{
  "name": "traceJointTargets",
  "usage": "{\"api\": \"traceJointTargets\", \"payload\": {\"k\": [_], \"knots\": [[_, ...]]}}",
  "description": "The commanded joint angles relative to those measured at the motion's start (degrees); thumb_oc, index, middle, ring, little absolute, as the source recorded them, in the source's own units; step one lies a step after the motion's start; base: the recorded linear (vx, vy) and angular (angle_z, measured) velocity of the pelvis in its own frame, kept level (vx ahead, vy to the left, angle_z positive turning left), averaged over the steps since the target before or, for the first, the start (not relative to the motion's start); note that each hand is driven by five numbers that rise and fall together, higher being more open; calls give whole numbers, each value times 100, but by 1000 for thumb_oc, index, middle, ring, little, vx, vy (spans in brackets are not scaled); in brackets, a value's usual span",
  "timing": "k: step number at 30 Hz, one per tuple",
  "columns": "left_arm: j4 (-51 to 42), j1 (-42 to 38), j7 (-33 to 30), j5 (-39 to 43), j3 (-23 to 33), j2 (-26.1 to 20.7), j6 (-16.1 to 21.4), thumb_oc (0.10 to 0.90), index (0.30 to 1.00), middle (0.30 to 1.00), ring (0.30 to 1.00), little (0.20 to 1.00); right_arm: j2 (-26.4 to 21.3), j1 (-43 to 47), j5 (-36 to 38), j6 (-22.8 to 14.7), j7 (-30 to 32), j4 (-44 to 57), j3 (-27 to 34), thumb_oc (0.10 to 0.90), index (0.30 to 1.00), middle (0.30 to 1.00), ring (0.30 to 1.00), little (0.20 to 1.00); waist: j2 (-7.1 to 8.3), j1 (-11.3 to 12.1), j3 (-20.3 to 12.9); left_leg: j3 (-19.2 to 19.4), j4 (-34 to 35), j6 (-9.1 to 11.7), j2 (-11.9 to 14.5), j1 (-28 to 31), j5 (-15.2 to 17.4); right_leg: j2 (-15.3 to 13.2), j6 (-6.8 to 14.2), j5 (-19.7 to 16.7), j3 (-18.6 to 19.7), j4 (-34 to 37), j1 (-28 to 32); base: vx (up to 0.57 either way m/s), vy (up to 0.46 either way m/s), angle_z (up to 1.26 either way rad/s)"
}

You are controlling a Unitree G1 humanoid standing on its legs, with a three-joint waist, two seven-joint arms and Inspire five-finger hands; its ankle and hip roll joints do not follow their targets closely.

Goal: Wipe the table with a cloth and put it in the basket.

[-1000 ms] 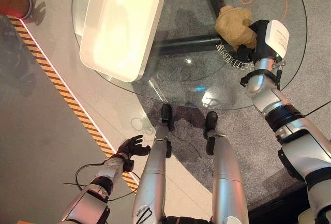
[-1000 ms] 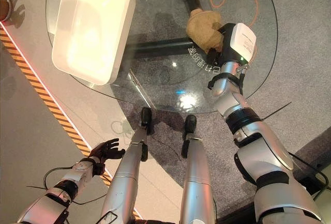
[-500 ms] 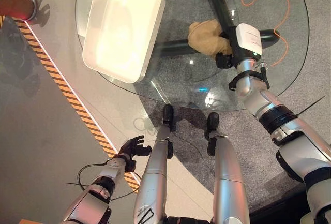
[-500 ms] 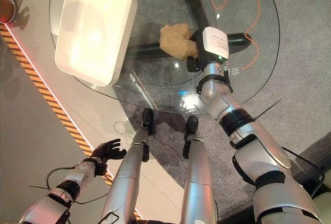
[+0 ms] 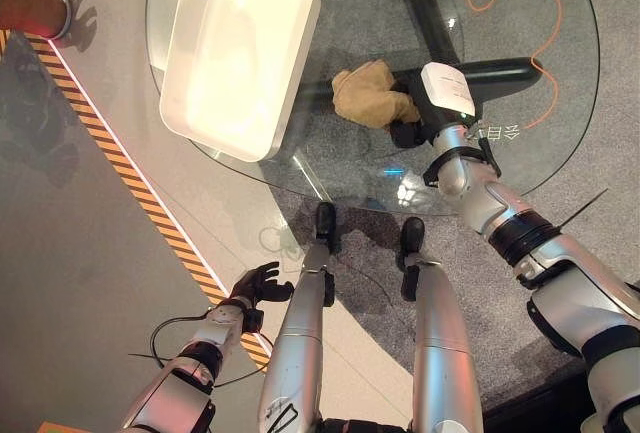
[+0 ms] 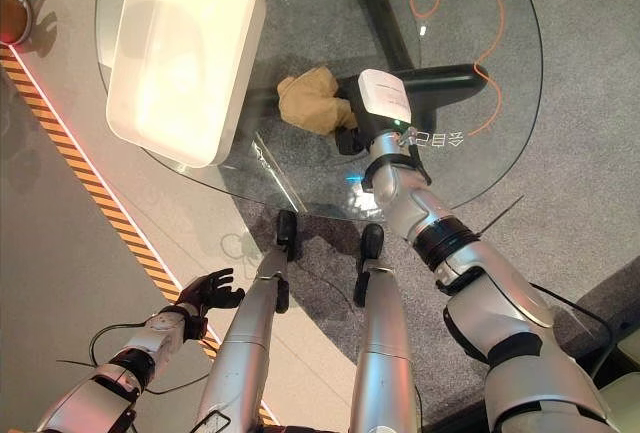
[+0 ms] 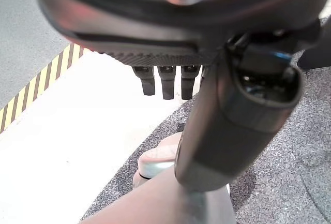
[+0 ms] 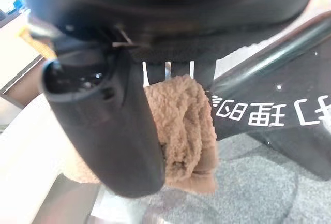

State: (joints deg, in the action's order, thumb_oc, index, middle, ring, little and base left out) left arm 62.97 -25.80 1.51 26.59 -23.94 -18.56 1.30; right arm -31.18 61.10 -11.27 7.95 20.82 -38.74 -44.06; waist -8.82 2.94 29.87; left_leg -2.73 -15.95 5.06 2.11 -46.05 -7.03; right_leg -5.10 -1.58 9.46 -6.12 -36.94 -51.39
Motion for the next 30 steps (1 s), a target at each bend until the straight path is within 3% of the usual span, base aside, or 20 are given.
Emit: {"api": "traceJointTargets", "payload": {"k": [1,13,21,30], "knots": [[74,258,30,-129,-5,177,-6,800,900,900,900,900,809,-209,-107,-686,-445,582,-522,100,300,300,300,200,114,49,-8,387,-781,-420,-505,-22,592,127,129,-535,-66,774,230,0,0,0],[63,193,50,-166,35,135,-54,800,900,900,900,900,833,-260,-124,-774,-1077,787,-677,100,300,300,300,200,145,46,-8,377,-761,-406,-500,-25,564,110,142,-563,-81,795,222,0,0,0],[36,201,34,-182,42,130,-51,800,900,900,900,900,806,-299,-144,-877,-1216,823,-717,100,300,300,300,200,158,52,-8,368,-751,-401,-499,-22,553,102,150,-576,-93,806,227,-2,-2,2],[25,141,32,-165,41,107,-91,800,900,900,900,900,802,-288,-84,-686,-1058,828,-694,100,300,300,300,200,168,54,-8,354,-727,-403,-511,9,536,94,157,-601,-103,829,252,-2,-1,2]]}}
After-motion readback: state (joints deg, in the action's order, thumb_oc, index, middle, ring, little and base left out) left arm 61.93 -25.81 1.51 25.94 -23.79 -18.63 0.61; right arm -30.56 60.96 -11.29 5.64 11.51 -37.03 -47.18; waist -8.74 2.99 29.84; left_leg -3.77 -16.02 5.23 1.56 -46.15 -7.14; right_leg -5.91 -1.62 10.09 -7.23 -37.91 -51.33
